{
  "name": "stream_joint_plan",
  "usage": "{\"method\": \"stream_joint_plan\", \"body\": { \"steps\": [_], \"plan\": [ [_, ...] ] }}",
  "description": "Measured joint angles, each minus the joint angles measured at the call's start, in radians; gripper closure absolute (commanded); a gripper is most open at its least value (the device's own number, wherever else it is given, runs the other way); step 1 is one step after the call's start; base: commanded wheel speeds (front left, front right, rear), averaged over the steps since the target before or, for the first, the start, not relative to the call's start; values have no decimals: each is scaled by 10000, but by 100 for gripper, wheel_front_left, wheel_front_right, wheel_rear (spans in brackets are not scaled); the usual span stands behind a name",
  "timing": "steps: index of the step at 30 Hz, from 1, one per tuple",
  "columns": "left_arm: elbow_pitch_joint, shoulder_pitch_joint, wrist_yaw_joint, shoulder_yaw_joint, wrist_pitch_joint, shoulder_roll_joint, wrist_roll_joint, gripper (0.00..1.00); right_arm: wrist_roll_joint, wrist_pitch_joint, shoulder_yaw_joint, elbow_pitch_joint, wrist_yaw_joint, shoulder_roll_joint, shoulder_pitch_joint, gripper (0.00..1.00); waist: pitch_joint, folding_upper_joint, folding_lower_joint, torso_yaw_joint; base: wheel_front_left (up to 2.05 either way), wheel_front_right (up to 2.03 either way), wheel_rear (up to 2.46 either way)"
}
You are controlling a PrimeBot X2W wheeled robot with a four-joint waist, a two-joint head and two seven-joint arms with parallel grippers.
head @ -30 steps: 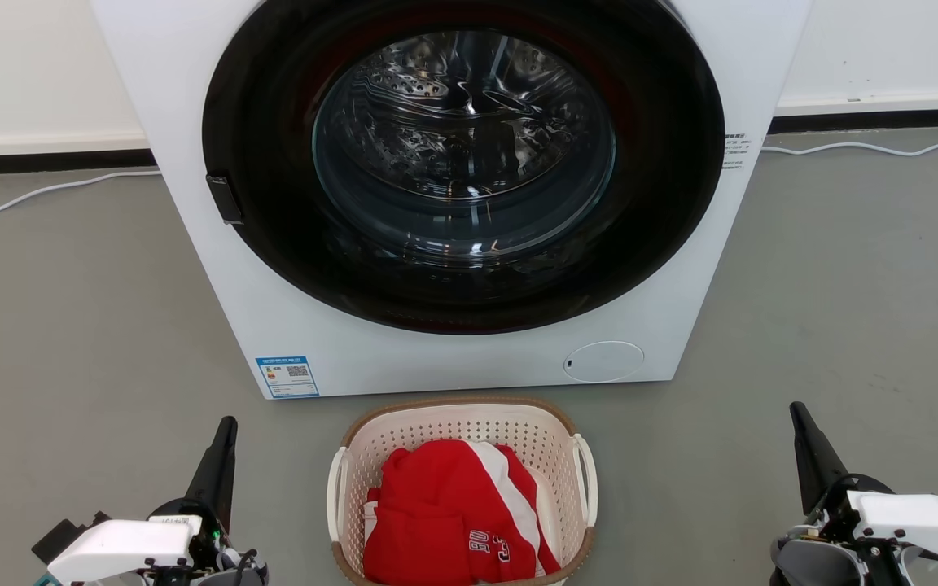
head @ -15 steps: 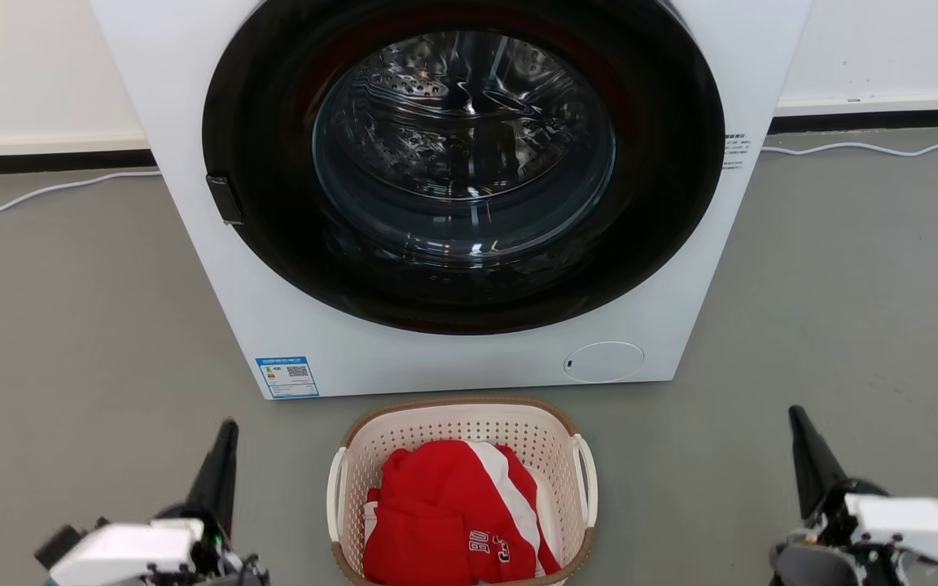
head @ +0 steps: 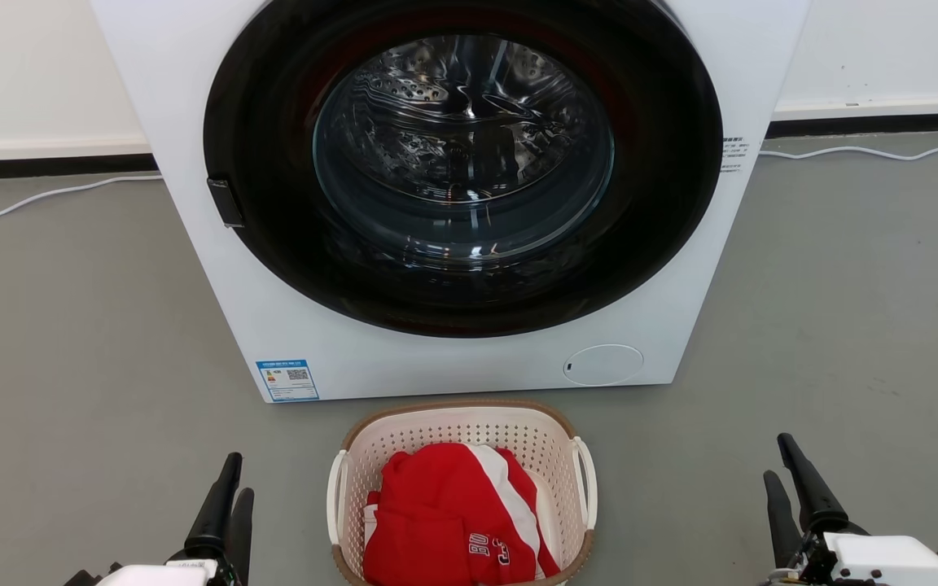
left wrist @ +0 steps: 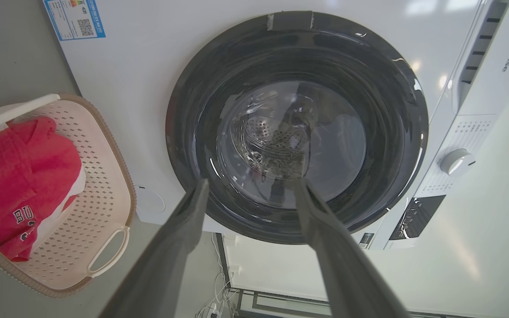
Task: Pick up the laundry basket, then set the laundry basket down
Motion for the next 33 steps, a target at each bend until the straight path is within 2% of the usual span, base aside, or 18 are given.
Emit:
{"method": "stream_joint_plan", "body": {
  "steps": [15,33],
  "plan": [
    [-360,1,0,-150,-378,12,677,0,-476,-441,311,-357,0,-8,19,0,-75,0,-2,-10,0,0,0],
    [-861,8,0,-462,-905,52,3016,0,-2796,-955,959,-932,0,-157,26,0,-189,0,-3,-17,0,0,0]
  ]
}}
